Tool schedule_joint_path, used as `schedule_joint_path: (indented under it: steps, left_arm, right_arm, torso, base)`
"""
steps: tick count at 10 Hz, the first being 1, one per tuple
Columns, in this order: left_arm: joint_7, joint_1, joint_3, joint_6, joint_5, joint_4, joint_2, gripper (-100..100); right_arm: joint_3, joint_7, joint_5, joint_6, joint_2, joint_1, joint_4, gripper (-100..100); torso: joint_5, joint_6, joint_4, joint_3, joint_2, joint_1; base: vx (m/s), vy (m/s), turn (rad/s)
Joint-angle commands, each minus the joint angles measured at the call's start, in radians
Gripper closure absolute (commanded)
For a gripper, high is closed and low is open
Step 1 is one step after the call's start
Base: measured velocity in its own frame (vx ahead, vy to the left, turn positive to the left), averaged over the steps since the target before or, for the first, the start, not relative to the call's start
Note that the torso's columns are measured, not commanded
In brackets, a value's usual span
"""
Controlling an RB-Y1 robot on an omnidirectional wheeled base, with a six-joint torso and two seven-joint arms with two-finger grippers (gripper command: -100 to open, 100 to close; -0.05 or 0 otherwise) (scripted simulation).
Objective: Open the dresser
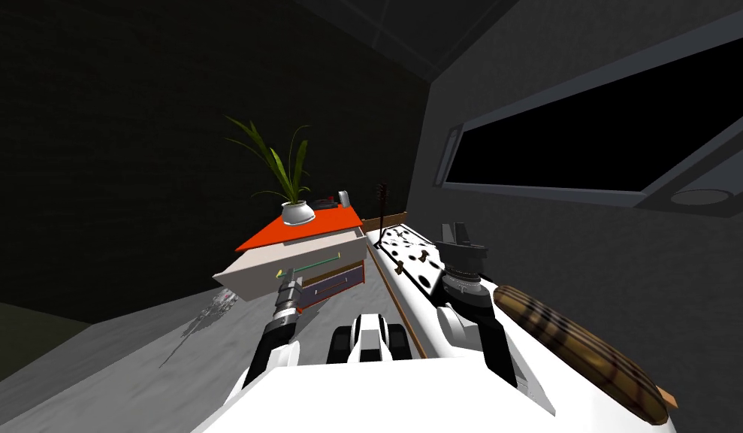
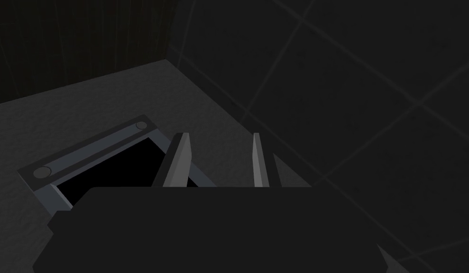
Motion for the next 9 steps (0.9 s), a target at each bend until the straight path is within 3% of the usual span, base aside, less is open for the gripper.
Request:
schedule_joint_path:
  steps: [1, 3, 4, 6, 9]
  left_arm:
    - [-0.001, 0.008, 0.003, 0.024, 0.004, -0.030, -0.002, -100]
    - [-0.001, 0.013, 0.003, 0.028, 0.004, -0.041, -0.003, -100]
    - [-0.001, 0.004, 0.001, 0.012, 0.002, -0.015, -0.003, 100]
    - [0.004, 0.028, -0.004, 0.023, 0.005, -0.050, -0.001, 100]
    - [0.008, 0.056, -0.012, 0.031, 0.007, -0.089, 0.000, 100]
  right_arm:
    - [0.000, 0.000, 0.000, 0.000, 0.000, 0.000, 0.000, 0]
    - [0.000, 0.000, 0.000, 0.000, 0.000, 0.000, 0.000, 0]
    - [0.000, 0.000, 0.000, 0.000, 0.000, 0.000, 0.000, 0]
    - [0.000, 0.000, 0.000, 0.000, 0.000, 0.000, 0.000, 0]
    - [0.000, 0.000, 0.000, 0.000, 0.000, 0.000, 0.000, 0]
  torso:
    - [-0.001, 0.000, 0.000, 0.000, -0.001, -0.002]
    - [0.000, 0.000, -0.001, -0.003, -0.005, 0.000]
    - [0.000, 0.000, -0.001, -0.001, -0.001, -0.001]
    - [-0.001, 0.000, 0.001, 0.001, 0.002, -0.003]
    - [-0.004, 0.000, 0.003, 0.002, 0.005, -0.006]
  base:
    - [0.040, 0.011, -0.019]
    - [0.067, 0.035, -0.017]
    - [-0.020, -0.007, 0.028]
    - [-0.070, -0.034, 0.002]
    - [-0.191, -0.085, 0.002]
